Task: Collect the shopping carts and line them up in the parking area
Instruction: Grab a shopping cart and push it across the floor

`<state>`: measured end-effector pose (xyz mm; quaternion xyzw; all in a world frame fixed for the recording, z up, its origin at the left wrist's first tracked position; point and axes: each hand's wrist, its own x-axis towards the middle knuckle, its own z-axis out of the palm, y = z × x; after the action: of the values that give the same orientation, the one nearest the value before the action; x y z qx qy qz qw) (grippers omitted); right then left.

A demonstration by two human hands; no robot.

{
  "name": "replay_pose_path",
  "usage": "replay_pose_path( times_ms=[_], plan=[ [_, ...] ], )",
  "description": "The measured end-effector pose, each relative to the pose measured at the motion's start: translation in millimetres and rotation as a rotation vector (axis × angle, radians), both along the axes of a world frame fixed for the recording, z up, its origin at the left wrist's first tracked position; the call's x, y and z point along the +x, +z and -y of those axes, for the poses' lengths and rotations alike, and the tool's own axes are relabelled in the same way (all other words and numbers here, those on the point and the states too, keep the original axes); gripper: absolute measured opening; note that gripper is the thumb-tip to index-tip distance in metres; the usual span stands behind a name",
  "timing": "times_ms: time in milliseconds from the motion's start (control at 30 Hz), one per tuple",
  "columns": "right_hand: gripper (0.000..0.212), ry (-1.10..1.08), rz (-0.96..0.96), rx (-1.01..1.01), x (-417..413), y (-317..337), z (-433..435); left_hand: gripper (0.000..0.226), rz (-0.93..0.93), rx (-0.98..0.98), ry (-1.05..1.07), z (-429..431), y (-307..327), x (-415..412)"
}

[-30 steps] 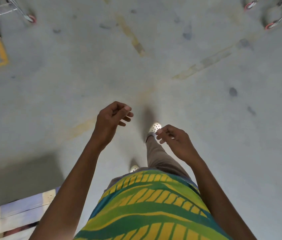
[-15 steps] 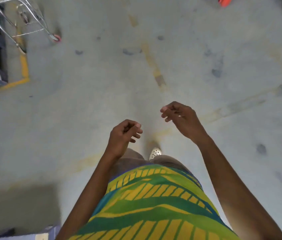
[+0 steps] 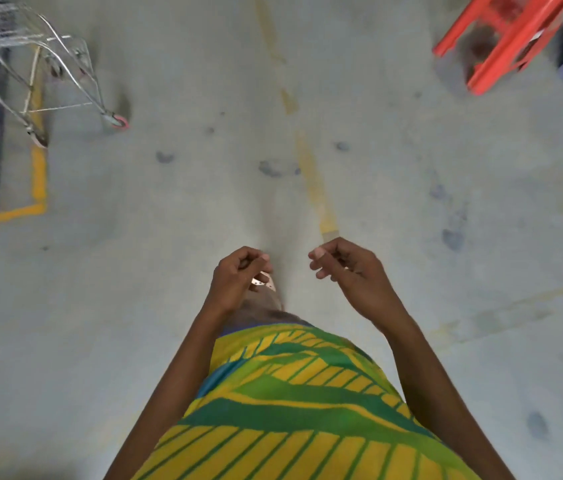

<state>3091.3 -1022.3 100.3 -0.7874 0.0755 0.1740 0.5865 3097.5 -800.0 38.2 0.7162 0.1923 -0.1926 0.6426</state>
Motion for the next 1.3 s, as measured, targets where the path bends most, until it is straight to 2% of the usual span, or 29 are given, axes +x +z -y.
replay_pose_path(
  times_ms=[200, 333, 433, 600, 733, 900, 1033, 1133, 1300],
  plan=[
    [0.012, 0.034, 0.001, 0.009, 138.8, 24.1, -25.1, 0.016, 0.093, 0.013, -0.058, -30.1, 49.7, 183.4],
    [0.013, 0.023, -0.048, -0.044, 235.9, 3.1, -27.5, 0.024, 0.176, 0.029, -0.109, -36.1, 64.0, 288.7],
    [0.014, 0.049, -0.064, -0.06, 313.2, -18.5, -31.5, 0.02, 0.23, 0.092, -0.092, -37.8, 55.3, 352.1],
    [0.014, 0.259, -0.037, -0.106, 461.6, -42.3, -46.9, 0.009, 0.163, 0.17, -0.022, -38.2, 29.3, 443.3],
    [0.017, 0.446, -0.008, -0.106, 583.7, -30.8, -73.1, 0.01, 0.156, 0.209, -0.007, -48.2, 38.8, 504.8],
    [0.014, 0.813, 0.055, -0.178, 713.8, -20.8, -135.0, 0.021, 0.154, 0.283, 0.1, -93.3, 34.2, 575.9],
    [0.014, 0.925, 0.107, -0.193, 799.6, -25.9, -197.8, 0.03, 0.115, 0.244, 0.333, -139.8, 18.7, 628.4],
    [0.012, 0.948, 0.101, -0.178, 849.7, -40.5, -255.3, 0.042, 0.075, 0.292, 0.401, -191.8, 2.9, 669.1],
    [0.01, 1.019, 0.088, -0.147, 914.5, -47.0, -363.0, 0.024, 0.056, 0.276, 0.521, -305.3, -4.9, 754.0]
  ],
)
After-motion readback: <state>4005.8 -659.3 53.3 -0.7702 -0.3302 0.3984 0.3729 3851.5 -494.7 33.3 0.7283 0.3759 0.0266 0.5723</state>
